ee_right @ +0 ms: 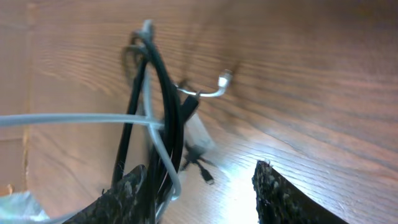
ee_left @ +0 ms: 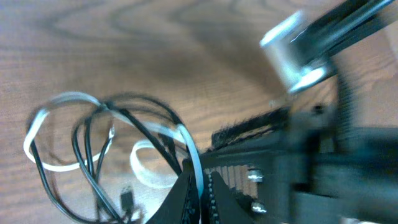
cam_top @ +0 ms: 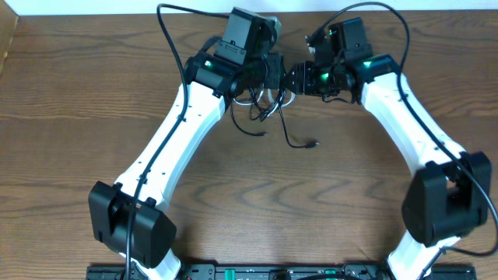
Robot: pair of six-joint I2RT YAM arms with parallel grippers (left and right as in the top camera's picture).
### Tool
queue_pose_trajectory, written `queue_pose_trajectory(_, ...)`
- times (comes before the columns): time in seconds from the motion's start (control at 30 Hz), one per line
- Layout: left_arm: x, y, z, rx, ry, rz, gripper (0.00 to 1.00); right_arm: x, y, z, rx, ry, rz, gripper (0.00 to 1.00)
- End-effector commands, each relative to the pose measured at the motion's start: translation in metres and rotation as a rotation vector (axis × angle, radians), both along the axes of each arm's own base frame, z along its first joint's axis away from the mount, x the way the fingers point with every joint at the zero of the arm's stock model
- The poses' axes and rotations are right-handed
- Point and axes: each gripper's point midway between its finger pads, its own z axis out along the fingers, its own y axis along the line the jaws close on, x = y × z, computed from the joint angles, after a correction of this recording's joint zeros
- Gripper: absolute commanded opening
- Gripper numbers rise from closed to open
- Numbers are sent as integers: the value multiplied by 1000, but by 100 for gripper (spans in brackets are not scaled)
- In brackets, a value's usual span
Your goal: Untangle cables
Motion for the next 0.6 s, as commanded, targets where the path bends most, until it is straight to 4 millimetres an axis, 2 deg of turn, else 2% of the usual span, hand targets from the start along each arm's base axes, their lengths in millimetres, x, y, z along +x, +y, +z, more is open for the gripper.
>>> queue_pose_trajectory(0.0,6,8,26,-50,-66,20,7,2,-9,-50,-80,112,-71,48)
queue_pose_trajectory(0.1,7,14,47,-73,-118,32,7,3,-12,-78,-82,187,-95,45)
queue_pose_trajectory(0.2,4,24,70,-94,-168,49,7,2,-15,-95,-79,230,-103,42)
queue_pose_trajectory(0.37,-1,48,120,-142,-289,90,7,3,-22,-108,-86,259,-116,42)
queue_pose_trajectory(0.57,-14,91,199,-210,-505,165,8,4,-42,-118,-155,273,-163,43)
